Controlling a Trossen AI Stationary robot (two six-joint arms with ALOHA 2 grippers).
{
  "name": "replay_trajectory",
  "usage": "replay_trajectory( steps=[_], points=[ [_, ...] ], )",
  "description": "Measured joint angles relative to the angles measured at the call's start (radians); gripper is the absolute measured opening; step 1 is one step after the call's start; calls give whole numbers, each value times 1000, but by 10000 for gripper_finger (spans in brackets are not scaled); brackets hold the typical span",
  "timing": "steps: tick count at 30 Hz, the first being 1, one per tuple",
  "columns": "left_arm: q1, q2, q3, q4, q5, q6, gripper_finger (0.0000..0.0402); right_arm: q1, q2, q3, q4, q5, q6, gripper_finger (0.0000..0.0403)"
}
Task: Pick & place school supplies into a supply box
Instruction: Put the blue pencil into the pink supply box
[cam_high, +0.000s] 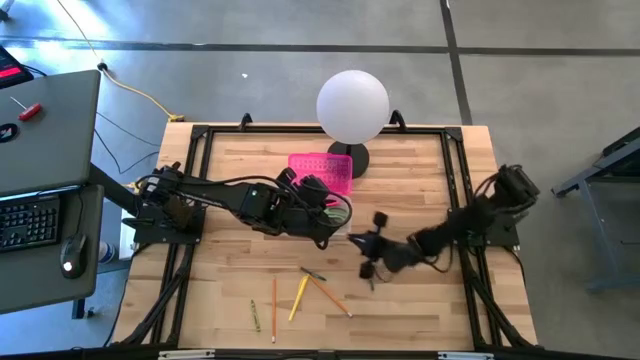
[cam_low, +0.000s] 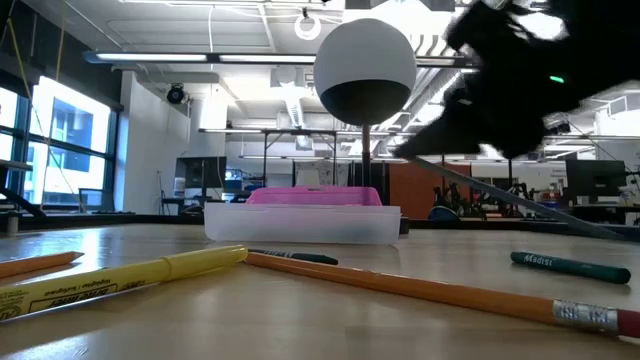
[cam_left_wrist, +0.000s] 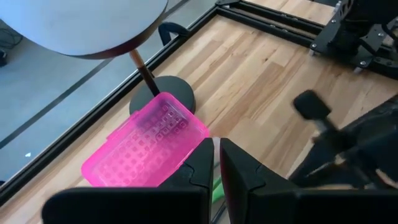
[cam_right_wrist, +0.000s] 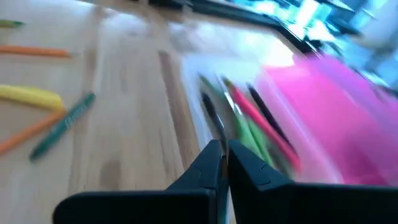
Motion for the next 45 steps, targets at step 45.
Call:
replay_trajectory(
  steps=[45],
  points=[
    [0,-126,1,-48,80,-6,60,-472,433,726,-343,-700,-329,26]
  ],
)
